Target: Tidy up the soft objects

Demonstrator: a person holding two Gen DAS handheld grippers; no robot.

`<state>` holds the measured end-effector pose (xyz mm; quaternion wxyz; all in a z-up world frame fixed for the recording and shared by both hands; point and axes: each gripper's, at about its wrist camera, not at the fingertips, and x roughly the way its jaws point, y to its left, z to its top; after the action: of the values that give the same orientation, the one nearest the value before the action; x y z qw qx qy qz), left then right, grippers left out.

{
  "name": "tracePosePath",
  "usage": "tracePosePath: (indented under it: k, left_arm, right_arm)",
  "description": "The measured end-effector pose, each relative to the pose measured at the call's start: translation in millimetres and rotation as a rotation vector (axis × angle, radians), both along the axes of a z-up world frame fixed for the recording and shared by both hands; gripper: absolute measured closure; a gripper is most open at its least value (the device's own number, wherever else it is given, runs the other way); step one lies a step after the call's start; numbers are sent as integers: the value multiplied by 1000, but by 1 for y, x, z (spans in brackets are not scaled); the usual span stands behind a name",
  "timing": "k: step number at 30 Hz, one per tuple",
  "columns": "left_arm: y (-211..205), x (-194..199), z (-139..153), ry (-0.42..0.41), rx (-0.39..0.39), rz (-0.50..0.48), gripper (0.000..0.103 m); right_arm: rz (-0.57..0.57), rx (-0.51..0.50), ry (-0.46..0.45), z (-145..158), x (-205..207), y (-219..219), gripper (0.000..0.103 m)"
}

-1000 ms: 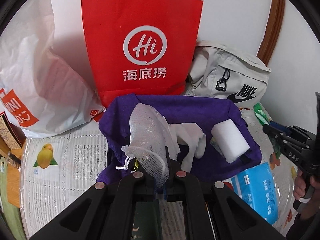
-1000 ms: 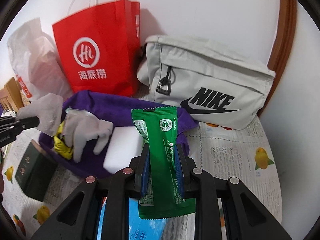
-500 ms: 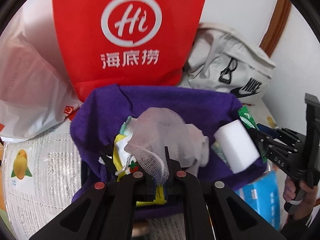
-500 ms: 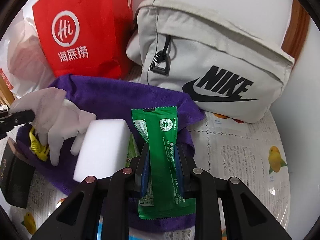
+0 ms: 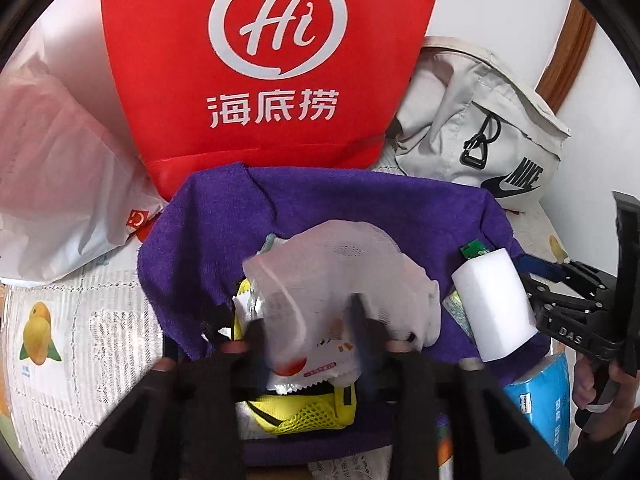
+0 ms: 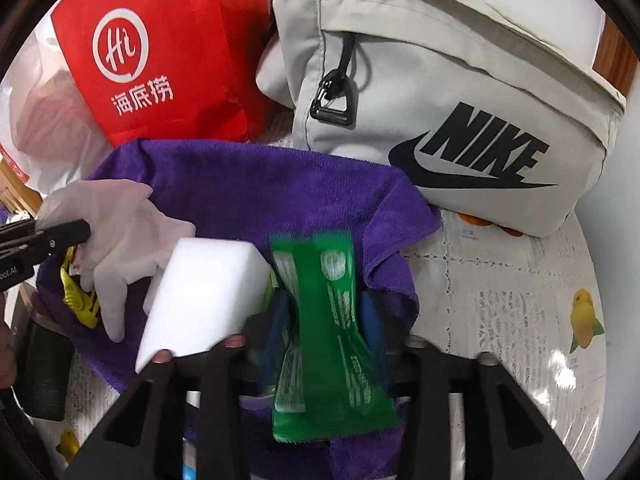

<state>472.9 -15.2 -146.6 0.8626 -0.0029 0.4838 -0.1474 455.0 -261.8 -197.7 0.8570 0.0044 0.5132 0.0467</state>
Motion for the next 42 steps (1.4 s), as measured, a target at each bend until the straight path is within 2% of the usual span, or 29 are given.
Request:
tracePosePath:
  k: [1, 2, 3, 6, 10, 11, 20, 25, 28, 31, 36, 42]
  left_arm:
    - [0, 0, 1, 0, -1, 2, 44]
    - [1, -1, 3, -4, 3, 7, 40]
    - [1, -3, 5, -8, 10, 8, 40]
    - [3, -7, 12, -12, 33, 11, 36]
    - [7, -17, 25, -20, 55, 34, 28]
    - [8, -21, 30, -22, 59, 41, 23]
    - [27, -75, 72, -56, 87, 99, 7]
    - [34, -125, 92, -82, 103, 123, 5]
    - [39, -156, 102, -94, 81, 138, 0]
    - [42, -187, 110, -107, 61, 152, 0]
    - [40, -234, 113, -93, 81, 173, 0]
    - [37, -289, 127, -135, 82, 192, 0]
  right_arm:
    - [2, 0, -7, 2, -1, 0, 50]
    - [5, 2, -12, 5, -3, 0, 48]
    - [9, 2, -15, 6, -4, 0, 45]
    - [7, -8, -27, 14, -10, 1, 45]
    - [-13, -3, -41, 30, -24, -3, 45]
    - [-20, 1, -46, 35, -28, -3, 45]
    - [-58, 5, -113, 86, -86, 3, 27]
    - [-70, 11, -139, 111, -129, 10, 25]
    - [-76, 38, -158, 122, -156, 14, 13]
    - [-73, 72, -186, 134, -190, 20, 7]
    - [-40, -8, -224, 151, -236, 38, 3]
    - [-39, 11, -243, 167, -287, 47, 3]
